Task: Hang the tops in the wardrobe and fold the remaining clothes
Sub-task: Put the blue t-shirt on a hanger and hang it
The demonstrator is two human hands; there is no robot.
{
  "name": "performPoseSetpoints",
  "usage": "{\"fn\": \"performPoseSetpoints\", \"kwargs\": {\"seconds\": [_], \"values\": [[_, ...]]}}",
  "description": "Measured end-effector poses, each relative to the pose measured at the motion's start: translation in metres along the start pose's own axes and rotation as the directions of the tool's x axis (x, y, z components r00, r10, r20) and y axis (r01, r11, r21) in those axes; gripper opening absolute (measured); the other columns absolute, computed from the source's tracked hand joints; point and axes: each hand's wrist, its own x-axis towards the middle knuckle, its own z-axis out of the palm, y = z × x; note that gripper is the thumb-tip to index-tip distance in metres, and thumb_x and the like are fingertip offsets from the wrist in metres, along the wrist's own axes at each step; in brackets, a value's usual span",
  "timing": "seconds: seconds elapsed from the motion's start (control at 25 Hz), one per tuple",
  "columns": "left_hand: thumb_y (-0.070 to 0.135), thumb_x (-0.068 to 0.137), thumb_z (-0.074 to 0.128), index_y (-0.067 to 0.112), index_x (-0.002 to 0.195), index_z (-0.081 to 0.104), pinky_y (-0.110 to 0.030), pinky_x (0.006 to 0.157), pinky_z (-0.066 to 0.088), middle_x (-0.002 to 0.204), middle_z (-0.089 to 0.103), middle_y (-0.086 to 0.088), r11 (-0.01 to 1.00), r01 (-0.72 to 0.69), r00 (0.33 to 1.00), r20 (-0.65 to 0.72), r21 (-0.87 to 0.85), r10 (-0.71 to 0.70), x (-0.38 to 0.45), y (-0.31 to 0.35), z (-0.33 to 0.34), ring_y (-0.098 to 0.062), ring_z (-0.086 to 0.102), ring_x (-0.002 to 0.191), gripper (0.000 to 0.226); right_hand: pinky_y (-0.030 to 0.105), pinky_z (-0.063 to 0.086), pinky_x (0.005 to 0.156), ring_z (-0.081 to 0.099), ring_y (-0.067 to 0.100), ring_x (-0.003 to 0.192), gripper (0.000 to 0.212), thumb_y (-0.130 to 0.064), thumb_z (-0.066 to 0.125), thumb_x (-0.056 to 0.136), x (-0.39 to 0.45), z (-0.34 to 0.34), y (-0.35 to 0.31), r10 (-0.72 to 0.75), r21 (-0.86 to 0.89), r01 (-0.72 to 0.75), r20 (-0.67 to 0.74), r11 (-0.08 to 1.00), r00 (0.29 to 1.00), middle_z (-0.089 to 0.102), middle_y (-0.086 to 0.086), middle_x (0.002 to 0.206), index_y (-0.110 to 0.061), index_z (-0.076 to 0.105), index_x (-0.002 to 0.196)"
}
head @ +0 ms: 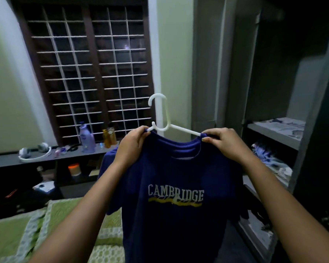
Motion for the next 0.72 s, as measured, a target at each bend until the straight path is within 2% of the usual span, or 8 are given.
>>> {"fn": "performPoseSetpoints", "kwargs": {"seconds": [0.08, 0.16, 0.24, 0.4, 0.48, 0.56, 0.64, 0.72], "values": [[0.024, 0.099, 0.047, 0.012, 0.106, 0.06, -0.037, 0.075, 0.043, 0.097, 0.066, -0.007, 0.998, -0.046, 0.997, 0.061, -0.041, 0.049, 0.038, -0.009, 0.025, -0.023, 0.059, 0.089, 0.019, 0.01, 0.038, 0.071, 0.06, 0.004, 0.089, 0.021, -0.02, 0.068, 0.087, 0.025, 0.01, 0.013, 0.044, 0.028, -0.04, -0.155, 0.999, 0.987, 0.073, -0.002, 0.1, -0.016, 0.073, 0.108], [0.026, 0.098, 0.049, 0.014, 0.105, 0.06, -0.036, 0.073, 0.041, 0.088, 0.062, -0.003, 0.997, -0.057, 0.982, 0.178, -0.052, 0.066, 0.07, -0.028, 0.047, -0.024, 0.057, 0.083, 0.017, 0.012, 0.038, 0.074, 0.06, 0.005, 0.09, 0.02, -0.017, 0.07, 0.085, 0.043, 0.012, 0.033, 0.107, 0.067, -0.091, -0.302, 0.994, 0.947, 0.073, -0.001, 0.098, -0.014, 0.074, 0.104], [0.029, 0.098, 0.051, 0.017, 0.101, 0.06, -0.037, 0.071, 0.041, 0.083, 0.059, -0.002, 0.998, -0.059, 0.963, 0.262, -0.038, 0.067, 0.103, -0.063, 0.068, -0.024, 0.057, 0.08, 0.015, 0.015, 0.041, 0.076, 0.061, 0.006, 0.091, 0.018, -0.019, 0.07, 0.085, 0.059, 0.006, 0.064, 0.198, 0.117, -0.166, -0.373, 0.979, 0.906, 0.073, -0.004, 0.096, -0.018, 0.075, 0.102], [0.033, 0.09, 0.063, 0.012, 0.104, 0.059, -0.033, 0.072, 0.041, 0.092, 0.06, -0.003, 0.999, 0.014, 0.948, 0.317, -0.045, 0.001, 0.154, -0.123, 0.131, -0.022, 0.055, 0.084, 0.025, 0.026, 0.046, 0.084, 0.064, 0.009, 0.093, 0.013, -0.021, 0.07, 0.085, 0.092, -0.012, 0.13, 0.31, 0.211, -0.241, -0.414, 0.947, 0.856, 0.07, -0.013, 0.088, -0.03, 0.073, 0.095], [0.033, 0.089, 0.063, 0.007, 0.09, 0.059, -0.027, 0.062, 0.036, 0.078, 0.056, -0.003, 0.993, 0.046, 0.914, 0.406, -0.112, 0.004, 0.179, -0.135, 0.171, -0.016, 0.049, 0.074, 0.027, 0.023, 0.045, 0.082, 0.063, 0.006, 0.089, 0.016, -0.017, 0.071, 0.084, 0.11, -0.023, 0.16, 0.321, 0.222, -0.245, -0.436, 0.944, 0.841, 0.069, -0.014, 0.086, -0.031, 0.072, 0.093], [0.03, 0.092, 0.059, -0.003, 0.084, 0.06, -0.023, 0.054, 0.031, 0.07, 0.051, -0.003, 0.955, 0.135, 0.879, 0.477, -0.266, 0.009, 0.212, -0.14, 0.202, -0.01, 0.044, 0.068, 0.034, 0.016, 0.047, 0.08, 0.062, 0.002, 0.086, 0.019, -0.013, 0.071, 0.083, 0.123, -0.034, 0.186, 0.337, 0.236, -0.254, -0.45, 0.938, 0.827, 0.068, -0.017, 0.085, -0.027, 0.072, 0.096], [0.033, 0.092, 0.055, -0.005, 0.085, 0.063, -0.026, 0.059, 0.035, 0.071, 0.054, -0.004, 0.932, 0.197, 0.83, 0.557, -0.305, 0.006, 0.251, -0.146, 0.236, -0.01, 0.045, 0.068, 0.04, 0.012, 0.047, 0.081, 0.062, -0.002, 0.085, 0.021, -0.012, 0.072, 0.082, 0.134, -0.043, 0.21, 0.376, 0.238, -0.297, -0.454, 0.925, 0.807, 0.068, -0.019, 0.085, -0.023, 0.073, 0.1], [0.042, 0.093, 0.048, -0.003, 0.084, 0.066, -0.03, 0.064, 0.037, 0.072, 0.057, -0.006, 0.951, 0.178, 0.772, 0.635, -0.254, 0.025, 0.285, -0.146, 0.272, -0.013, 0.046, 0.07, 0.05, 0.018, 0.048, 0.086, 0.063, 0.0, 0.086, 0.022, -0.012, 0.074, 0.08, 0.14, -0.054, 0.232, 0.402, 0.233, -0.329, -0.46, 0.915, 0.792, 0.069, -0.019, 0.086, -0.028, 0.073, 0.095]]}}
